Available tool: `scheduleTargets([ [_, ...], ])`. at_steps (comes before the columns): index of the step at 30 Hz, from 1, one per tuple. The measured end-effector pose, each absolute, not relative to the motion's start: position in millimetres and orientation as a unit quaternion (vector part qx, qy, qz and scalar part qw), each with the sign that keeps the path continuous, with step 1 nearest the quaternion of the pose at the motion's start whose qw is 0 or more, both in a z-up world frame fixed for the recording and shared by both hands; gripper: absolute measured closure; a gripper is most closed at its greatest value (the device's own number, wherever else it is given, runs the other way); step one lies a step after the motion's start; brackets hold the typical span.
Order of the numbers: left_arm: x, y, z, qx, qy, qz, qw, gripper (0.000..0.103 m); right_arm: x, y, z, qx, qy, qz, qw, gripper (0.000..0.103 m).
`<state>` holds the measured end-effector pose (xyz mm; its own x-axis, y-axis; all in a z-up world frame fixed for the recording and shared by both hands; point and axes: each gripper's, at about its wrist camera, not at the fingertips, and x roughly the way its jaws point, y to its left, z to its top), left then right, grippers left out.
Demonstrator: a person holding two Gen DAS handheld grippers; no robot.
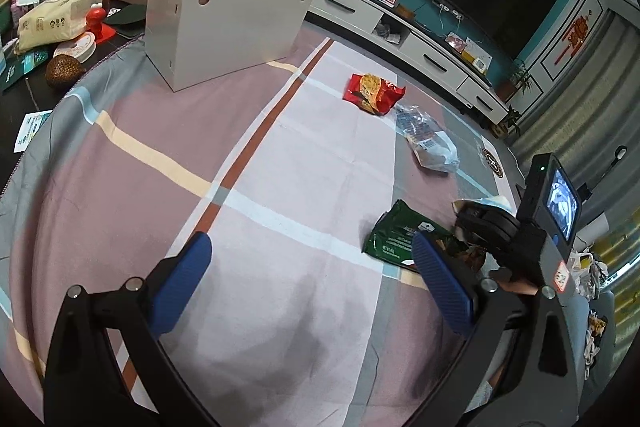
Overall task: Collect trash
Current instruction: 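Grasp the white paper cup with the right tool while the left tool grasps the green snack bag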
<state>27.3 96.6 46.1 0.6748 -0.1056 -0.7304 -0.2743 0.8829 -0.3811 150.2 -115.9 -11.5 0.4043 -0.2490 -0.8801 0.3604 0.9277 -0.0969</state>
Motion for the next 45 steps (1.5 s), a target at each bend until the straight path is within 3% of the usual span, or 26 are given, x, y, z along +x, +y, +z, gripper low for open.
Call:
scheduleTargets([
  [1,27.4,96.3,45.8,-0.238,0.401,0.046,0.883,0.003,149.4,-115.6,-11.1,0.054,0.517,-0.172,0.837,0.084],
  [6,28.3,95.8,43.9,-0.242,0.405,0.043,0.881,0.003,143.7,-115.5,-9.8,0.056,0.518,-0.141,0.842,0.098],
  [10,28.8,99.0,42.9,-0.253,0.405,0.039,0.878,0.003,138.2,-120.4,-4.6,0.079,0.517,-0.111,0.845,0.102],
  [26,33.2,87.2,32.9,-0.259,0.422,0.019,0.869,0.003,99.6,-154.8,52.2,0.119,0.483,-0.063,0.865,0.102],
  [27,33.7,86.0,31.9,-0.258,0.423,0.019,0.868,0.003,99.8,-159.3,53.3,0.131,0.484,-0.067,0.863,0.096],
  [29,34.6,82.1,30.5,-0.252,0.427,0.017,0.868,0.003,103.8,-169.2,54.6,0.166,0.482,-0.081,0.856,0.069],
  [30,35.1,80.0,30.2,-0.246,0.428,0.017,0.869,0.003,107.3,-174.2,54.0,0.188,0.477,-0.097,0.853,0.042],
  [31,35.0,78.8,30.1,-0.243,0.428,0.017,0.870,0.003,108.8,-177.1,52.9,0.201,0.475,-0.107,0.850,0.025],
  [36,35.2,77.5,30.5,-0.234,0.430,0.018,0.872,0.003,132.6,-197.3,17.2,0.330,0.494,-0.152,0.790,0.024],
  [42,35.4,81.1,32.3,-0.238,0.427,0.019,0.872,0.003,158.4,-193.4,-0.9,0.314,0.500,-0.178,0.787,0.025],
  [45,35.9,84.0,32.5,-0.243,0.426,0.020,0.871,0.003,161.6,-189.1,1.6,0.287,0.490,-0.180,0.803,0.045],
])
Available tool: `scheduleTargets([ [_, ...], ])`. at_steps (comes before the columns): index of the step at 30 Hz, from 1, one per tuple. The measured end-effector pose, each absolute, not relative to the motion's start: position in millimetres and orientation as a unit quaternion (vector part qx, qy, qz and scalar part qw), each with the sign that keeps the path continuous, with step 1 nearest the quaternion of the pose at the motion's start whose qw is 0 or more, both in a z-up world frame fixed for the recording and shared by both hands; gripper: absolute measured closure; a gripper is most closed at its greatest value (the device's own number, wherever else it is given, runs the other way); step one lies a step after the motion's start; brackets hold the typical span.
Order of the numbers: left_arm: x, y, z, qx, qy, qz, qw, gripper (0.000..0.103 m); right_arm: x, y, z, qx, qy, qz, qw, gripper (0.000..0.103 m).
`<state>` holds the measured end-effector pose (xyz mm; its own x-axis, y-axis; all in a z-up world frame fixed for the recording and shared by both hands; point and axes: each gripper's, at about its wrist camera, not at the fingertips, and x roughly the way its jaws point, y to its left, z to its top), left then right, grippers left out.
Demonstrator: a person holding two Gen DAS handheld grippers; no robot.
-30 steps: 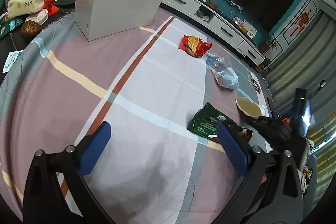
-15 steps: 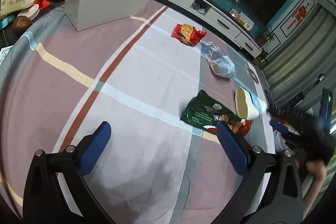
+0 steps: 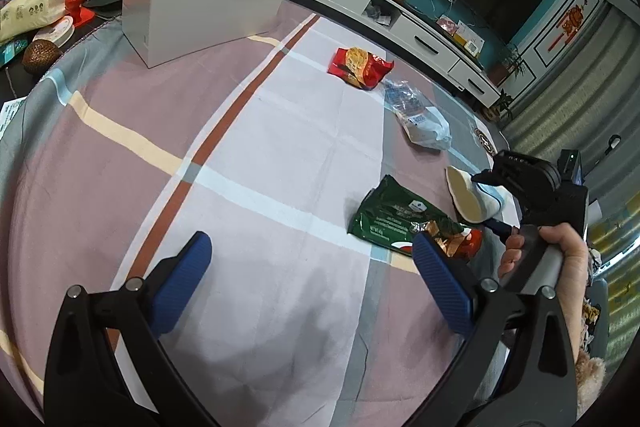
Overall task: Collect trash
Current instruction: 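Grasp the white paper cup with the right tool while the left tool grasps the green snack bag, then lift the cup and green bag and carry them over the black bin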
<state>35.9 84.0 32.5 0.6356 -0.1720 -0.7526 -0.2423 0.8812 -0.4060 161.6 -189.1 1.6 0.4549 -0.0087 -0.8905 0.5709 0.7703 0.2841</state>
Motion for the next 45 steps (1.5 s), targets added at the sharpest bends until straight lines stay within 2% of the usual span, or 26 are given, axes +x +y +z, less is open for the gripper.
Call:
scheduleTargets([
  [1,36.0,84.9,32.3,-0.247,0.427,0.020,0.870,0.003,160.9,-188.8,2.5,0.283,0.486,-0.176,0.808,0.051],
  [4,36.4,85.2,32.1,-0.260,0.429,0.011,0.865,0.003,157.4,-191.9,6.1,0.280,0.473,-0.157,0.820,0.060],
  [14,61.1,52.6,44.3,-0.314,0.453,-0.028,0.834,0.005,92.5,-213.4,63.0,0.225,0.414,-0.096,0.877,0.063],
  [19,100.1,12.6,43.0,-0.320,0.484,-0.004,0.814,0.029,27.1,-250.9,86.0,0.220,0.384,-0.091,0.892,0.062],
  [25,133.3,-18.3,26.4,-0.277,0.527,0.056,0.801,0.031,-12.2,-299.4,100.3,0.251,0.330,-0.131,0.900,0.062],
  [26,135.5,-19.0,23.1,-0.274,0.530,0.065,0.800,0.034,-14.7,-306.5,101.6,0.260,0.324,-0.131,0.900,0.062],
  [28,140.0,-19.9,15.9,-0.265,0.539,0.078,0.796,0.049,-17.0,-314.8,103.4,0.273,0.317,-0.120,0.900,0.061],
  [29,141.7,-21.3,13.4,-0.258,0.538,0.085,0.798,0.051,-16.8,-315.7,103.5,0.275,0.316,-0.119,0.900,0.061],
  [30,141.2,-21.5,12.4,-0.253,0.529,0.088,0.805,0.060,-18.0,-318.0,104.1,0.278,0.314,-0.121,0.900,0.061],
  [31,141.1,-22.4,12.8,-0.250,0.522,0.089,0.810,0.074,-19.0,-319.8,105.1,0.277,0.312,-0.123,0.900,0.061],
  [36,128.7,-31.4,25.5,-0.253,0.488,0.071,0.832,0.093,-29.1,-328.6,114.2,0.274,0.299,-0.134,0.904,0.061],
  [45,78.1,-106.6,87.5,-0.184,0.409,-0.003,0.894,0.096,-59.8,-357.3,134.1,0.282,0.262,-0.157,0.910,0.060],
])
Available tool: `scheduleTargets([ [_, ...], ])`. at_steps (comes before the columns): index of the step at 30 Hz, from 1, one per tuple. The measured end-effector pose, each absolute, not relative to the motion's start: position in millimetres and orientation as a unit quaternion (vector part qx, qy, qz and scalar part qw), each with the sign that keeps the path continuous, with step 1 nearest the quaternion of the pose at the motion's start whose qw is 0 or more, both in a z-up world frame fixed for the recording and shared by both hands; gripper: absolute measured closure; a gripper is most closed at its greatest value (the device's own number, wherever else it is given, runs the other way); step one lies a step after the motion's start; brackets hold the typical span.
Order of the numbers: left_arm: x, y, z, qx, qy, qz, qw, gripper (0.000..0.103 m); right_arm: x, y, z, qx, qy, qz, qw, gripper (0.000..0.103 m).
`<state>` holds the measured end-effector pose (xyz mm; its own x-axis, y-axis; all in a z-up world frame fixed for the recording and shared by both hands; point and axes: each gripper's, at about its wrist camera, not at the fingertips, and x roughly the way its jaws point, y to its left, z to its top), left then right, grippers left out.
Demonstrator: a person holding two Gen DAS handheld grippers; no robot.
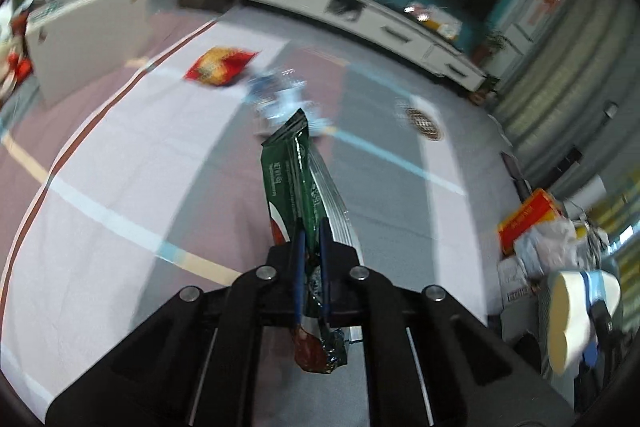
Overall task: Collect trash
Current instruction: 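Lift the cup and green bag and carry them over the black bin, then open both tools to drop the cup and green bag into the bin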
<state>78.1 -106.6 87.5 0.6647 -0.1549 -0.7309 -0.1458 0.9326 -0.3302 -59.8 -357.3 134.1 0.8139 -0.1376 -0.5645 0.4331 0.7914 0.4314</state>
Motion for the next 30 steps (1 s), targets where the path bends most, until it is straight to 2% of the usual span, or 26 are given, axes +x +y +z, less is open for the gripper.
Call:
scheduleTargets([
  [10,15.5,-220.0,142.6,-0.126,0.338,-0.139,0.922,0.096,-105.0,-405.5,151.9,0.284,0.224,-0.228,0.904,0.060],
  [15,-4.6,-280.4,148.9,-0.120,0.330,-0.232,0.907,0.096,-132.1,-438.7,150.3,0.299,0.220,-0.265,0.890,0.060],
  [23,-9.4,-378.2,111.8,-0.091,0.384,-0.329,0.858,0.096,-165.2,-488.8,123.2,0.332,0.253,-0.337,0.844,0.060],
  [30,-1.6,-414.2,68.1,-0.073,0.430,-0.352,0.828,0.095,-164.0,-505.3,97.5,0.346,0.290,-0.361,0.816,0.060],
])
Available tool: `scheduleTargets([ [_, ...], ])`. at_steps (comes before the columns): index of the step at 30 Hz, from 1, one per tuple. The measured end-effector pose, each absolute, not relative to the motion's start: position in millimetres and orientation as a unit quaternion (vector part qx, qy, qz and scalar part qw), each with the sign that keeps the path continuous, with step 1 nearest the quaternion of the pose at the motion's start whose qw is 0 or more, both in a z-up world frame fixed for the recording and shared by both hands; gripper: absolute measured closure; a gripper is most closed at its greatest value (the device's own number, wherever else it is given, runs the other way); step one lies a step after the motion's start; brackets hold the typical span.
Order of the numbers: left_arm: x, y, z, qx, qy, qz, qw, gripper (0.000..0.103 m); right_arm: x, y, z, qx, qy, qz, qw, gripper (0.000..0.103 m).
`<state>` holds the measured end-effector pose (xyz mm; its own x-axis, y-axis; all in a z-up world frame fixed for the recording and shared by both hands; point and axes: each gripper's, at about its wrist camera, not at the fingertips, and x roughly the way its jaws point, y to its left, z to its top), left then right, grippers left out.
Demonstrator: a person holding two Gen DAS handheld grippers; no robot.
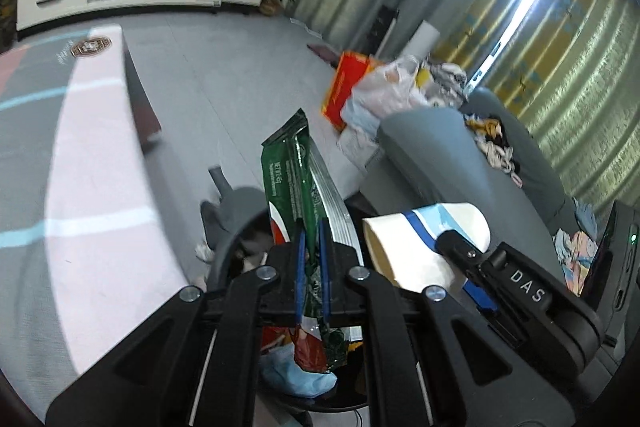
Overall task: Collect trash
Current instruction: 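Open both tools to drop the cup and green bag into the bin, then grasp the red chip bag with the left tool while the right tool grasps the clear wrapper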
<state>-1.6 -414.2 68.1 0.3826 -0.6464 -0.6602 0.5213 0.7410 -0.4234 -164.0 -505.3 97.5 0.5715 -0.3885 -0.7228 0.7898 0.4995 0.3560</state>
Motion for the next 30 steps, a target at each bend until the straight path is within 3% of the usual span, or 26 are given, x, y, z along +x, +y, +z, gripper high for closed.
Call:
scheduleTargets([
  [2,5.2,-418.4,54.1,-0.070,0.448,-0.358,0.816,0.090,-157.2,-506.2,89.8,0.340,0.311,-0.364,0.809,0.059],
  [6,11.5,-409.2,40.9,-0.078,0.473,-0.361,0.800,0.048,-151.4,-510.4,79.7,0.342,0.341,-0.362,0.797,0.057],
  [8,16.3,-391.7,47.2,-0.088,0.460,-0.353,0.810,0.036,-151.6,-509.5,80.6,0.347,0.338,-0.362,0.797,0.047],
  [9,17.8,-384.7,51.1,-0.091,0.456,-0.351,0.813,0.022,-151.9,-509.9,82.1,0.348,0.336,-0.362,0.797,0.037],
  [10,23.6,-366.7,58.1,-0.097,0.448,-0.342,0.820,0.015,-151.4,-508.2,84.4,0.347,0.332,-0.361,0.799,0.031],
  [12,34.8,-333.9,71.5,-0.102,0.433,-0.313,0.839,0.009,-147.4,-503.0,89.0,0.343,0.329,-0.354,0.806,0.027],
  [15,58.7,-275.7,90.6,-0.112,0.419,-0.249,0.866,0.003,-125.3,-488.8,96.5,0.322,0.341,-0.328,0.820,0.021],
  [17,84.4,-216.1,102.6,-0.108,0.404,-0.180,0.890,0.003,-100.0,-468.9,102.6,0.292,0.359,-0.301,0.834,0.021],
  [20,122.9,-136.2,112.6,-0.099,0.386,-0.079,0.914,0.003,-43.7,-419.9,111.7,0.248,0.387,-0.234,0.857,0.012],
  [27,233.4,12.4,93.8,-0.144,0.417,0.059,0.895,0.004,106.4,-267.7,102.9,0.151,0.454,-0.003,0.878,0.012],
  [29,262.6,30.5,79.7,-0.167,0.434,0.062,0.883,0.009,148.8,-223.8,87.8,0.120,0.473,0.040,0.872,0.012],
  [30,278.1,37.5,70.9,-0.185,0.444,0.055,0.875,0.017,166.6,-207.1,80.2,0.102,0.480,0.056,0.870,0.012],
])
